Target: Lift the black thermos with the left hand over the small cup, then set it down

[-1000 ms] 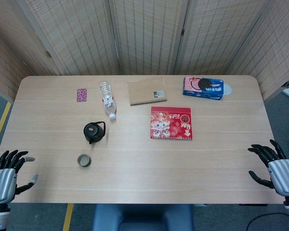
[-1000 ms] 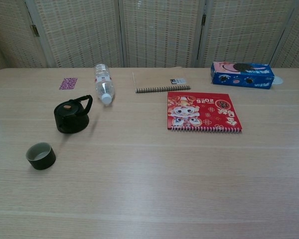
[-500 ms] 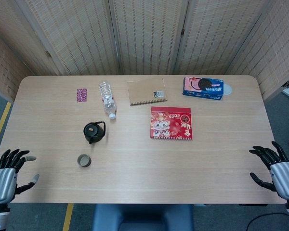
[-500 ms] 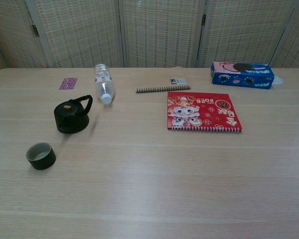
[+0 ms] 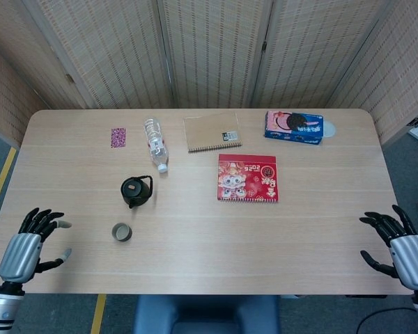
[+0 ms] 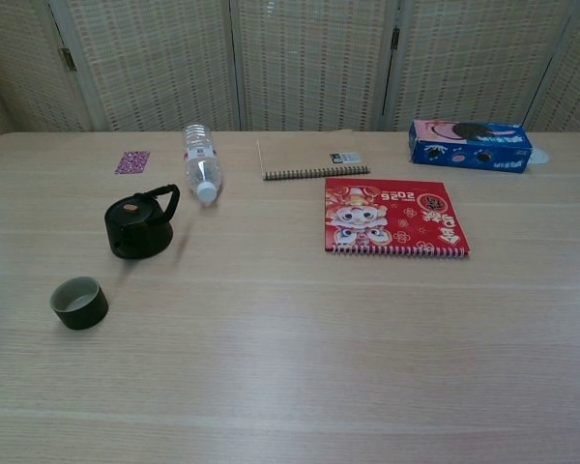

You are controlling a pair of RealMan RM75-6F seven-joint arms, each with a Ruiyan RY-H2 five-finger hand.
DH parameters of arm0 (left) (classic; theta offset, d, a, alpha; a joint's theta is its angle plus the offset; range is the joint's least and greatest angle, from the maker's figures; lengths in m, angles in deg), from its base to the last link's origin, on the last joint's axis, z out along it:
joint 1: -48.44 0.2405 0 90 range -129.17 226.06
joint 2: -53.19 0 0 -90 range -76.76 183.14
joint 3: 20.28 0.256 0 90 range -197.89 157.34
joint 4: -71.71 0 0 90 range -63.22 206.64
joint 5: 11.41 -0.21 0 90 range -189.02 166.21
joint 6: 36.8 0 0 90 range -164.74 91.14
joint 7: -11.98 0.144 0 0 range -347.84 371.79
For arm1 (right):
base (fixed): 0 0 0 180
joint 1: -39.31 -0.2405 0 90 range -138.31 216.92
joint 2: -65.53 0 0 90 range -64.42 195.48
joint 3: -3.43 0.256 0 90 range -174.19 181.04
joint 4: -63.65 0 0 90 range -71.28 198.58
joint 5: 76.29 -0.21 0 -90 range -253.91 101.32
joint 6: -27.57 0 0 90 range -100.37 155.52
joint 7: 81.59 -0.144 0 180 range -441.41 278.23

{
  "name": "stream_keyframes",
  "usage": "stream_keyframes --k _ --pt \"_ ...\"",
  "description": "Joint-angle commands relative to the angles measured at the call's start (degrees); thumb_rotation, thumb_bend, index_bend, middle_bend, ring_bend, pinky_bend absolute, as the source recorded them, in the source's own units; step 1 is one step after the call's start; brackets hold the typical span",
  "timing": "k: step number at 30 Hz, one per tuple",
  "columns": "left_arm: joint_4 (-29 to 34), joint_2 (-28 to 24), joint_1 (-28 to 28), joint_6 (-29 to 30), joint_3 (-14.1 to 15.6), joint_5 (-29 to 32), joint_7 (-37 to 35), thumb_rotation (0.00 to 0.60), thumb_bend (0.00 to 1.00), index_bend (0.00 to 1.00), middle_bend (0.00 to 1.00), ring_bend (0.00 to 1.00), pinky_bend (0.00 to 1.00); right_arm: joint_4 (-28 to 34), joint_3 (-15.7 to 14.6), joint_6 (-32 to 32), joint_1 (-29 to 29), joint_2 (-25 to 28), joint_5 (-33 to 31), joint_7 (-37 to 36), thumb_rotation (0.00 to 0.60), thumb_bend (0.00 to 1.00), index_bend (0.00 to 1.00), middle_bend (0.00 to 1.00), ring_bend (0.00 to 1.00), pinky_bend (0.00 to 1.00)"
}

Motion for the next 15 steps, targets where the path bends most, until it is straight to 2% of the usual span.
stream_keyframes --k 1,7,15 --pt "-0.4 -1.8 -3.6 -3.5 0.4 -3.4 -3.2 0.6 0.31 0.35 0.24 0.13 0.0 0.5 0.0 0.1 -0.1 0.2 0.1 0.4 0.6 0.27 0.23 0.23 0.22 0.04" --pt "-1.4 -1.9 -9.3 -8.2 0.4 -7.6 -5.3 0.6 0.31 0.32 0.24 0.11 0.0 1.4 -0.1 0.0 -0.3 0.5 0.8 1.1 0.6 0.27 0.23 0.23 0.22 0.04" --pt "-1.5 -1.1 -17.7 -16.6 0.0 -10.2 -6.2 0.6 0.29 0.26 0.23 0.06 0.0 2.3 -0.2 -0.2 -0.4 1.2 1.3 1.8 0.6 0.27 0.23 0.23 0.22 0.04"
